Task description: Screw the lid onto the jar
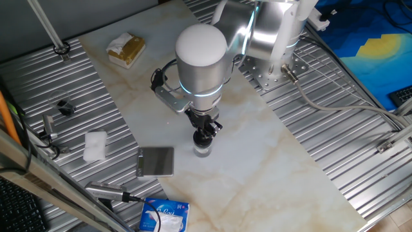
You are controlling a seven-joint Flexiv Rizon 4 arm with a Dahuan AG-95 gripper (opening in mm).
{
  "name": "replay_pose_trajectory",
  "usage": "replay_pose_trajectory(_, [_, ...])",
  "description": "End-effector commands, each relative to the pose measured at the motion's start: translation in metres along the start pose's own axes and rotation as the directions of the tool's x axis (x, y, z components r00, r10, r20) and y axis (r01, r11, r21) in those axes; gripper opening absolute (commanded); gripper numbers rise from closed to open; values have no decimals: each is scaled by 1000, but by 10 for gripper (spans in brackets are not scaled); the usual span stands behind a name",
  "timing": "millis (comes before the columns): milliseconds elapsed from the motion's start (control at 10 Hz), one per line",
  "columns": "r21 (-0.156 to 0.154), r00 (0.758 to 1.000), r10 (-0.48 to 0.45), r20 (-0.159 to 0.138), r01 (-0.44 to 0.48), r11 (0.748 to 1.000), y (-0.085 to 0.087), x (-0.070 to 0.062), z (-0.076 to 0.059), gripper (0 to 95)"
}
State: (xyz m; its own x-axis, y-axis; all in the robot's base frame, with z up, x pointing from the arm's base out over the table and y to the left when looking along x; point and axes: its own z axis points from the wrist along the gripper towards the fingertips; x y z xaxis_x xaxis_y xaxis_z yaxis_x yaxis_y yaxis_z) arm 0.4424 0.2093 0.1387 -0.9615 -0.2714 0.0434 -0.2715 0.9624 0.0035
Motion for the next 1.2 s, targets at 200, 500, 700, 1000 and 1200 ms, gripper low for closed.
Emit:
replay_pose_trajectory(200, [-7,990,140,-12,-141,990,0,0,1,0])
replay_pose_trajectory(500, [-19,960,278,-30,-278,960,0,0,1,0])
replay_pose_trajectory(700, [-38,935,353,-38,-355,934,0,0,1,0])
replay_pose_trajectory(1000, [-76,873,483,-63,-487,870,0,0,1,0])
replay_pose_trajectory(1200, [-73,864,499,-70,-503,861,0,0,1,0])
